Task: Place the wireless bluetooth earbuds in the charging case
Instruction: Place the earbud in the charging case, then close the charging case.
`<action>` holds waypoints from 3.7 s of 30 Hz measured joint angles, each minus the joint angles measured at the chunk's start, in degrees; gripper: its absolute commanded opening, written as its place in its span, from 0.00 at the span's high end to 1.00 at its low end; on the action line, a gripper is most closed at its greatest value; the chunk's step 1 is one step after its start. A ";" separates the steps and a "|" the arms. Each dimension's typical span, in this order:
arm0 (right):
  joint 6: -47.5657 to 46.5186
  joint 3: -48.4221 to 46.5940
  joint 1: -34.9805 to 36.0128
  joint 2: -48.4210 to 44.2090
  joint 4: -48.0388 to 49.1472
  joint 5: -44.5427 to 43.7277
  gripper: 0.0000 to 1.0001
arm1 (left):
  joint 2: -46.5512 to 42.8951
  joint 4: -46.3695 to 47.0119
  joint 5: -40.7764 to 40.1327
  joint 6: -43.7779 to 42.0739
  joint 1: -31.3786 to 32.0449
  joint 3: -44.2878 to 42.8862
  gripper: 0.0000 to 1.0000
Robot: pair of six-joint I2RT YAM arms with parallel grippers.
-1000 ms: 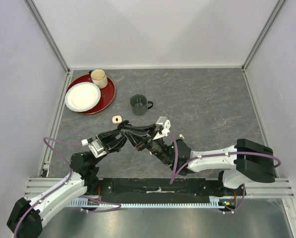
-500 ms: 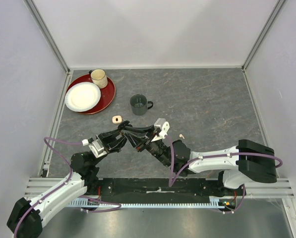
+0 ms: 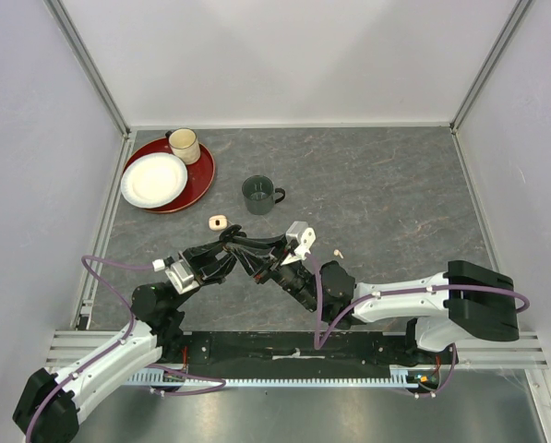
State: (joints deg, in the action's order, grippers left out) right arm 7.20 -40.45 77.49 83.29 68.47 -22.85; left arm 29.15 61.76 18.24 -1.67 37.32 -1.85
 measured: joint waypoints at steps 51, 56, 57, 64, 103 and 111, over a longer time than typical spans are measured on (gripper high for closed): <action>-2.64 1.27 0.07 -10.08 -3.21 -12.46 0.10 | -0.26 -0.17 -1.44 -0.02 -0.07 -0.13 0.98; -4.09 -3.06 -0.15 -11.04 -9.20 -18.56 0.09 | -0.28 -0.26 -1.60 0.00 -0.07 -0.13 0.98; -4.20 -4.79 -0.42 -11.02 -11.61 -20.15 0.08 | -0.31 -0.48 -1.60 0.00 -0.07 -0.24 0.98; -2.51 -18.95 -3.91 -9.16 -30.16 -26.71 0.05 | -1.20 -2.95 -1.42 0.11 -0.07 -1.60 0.98; 21.97 -21.29 -23.80 -17.33 -74.12 9.38 0.02 | 15.91 1.77 14.47 4.61 -0.07 -7.30 0.98; 19.67 -21.57 -23.78 -14.97 -77.55 17.22 0.02 | 20.70 3.17 15.54 4.66 -0.07 -7.72 0.98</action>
State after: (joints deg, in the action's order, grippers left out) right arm 26.87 -62.02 53.71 68.31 -9.08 -5.63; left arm 49.84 64.93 33.78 2.98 37.26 -9.56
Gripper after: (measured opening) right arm 0.979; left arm 0.331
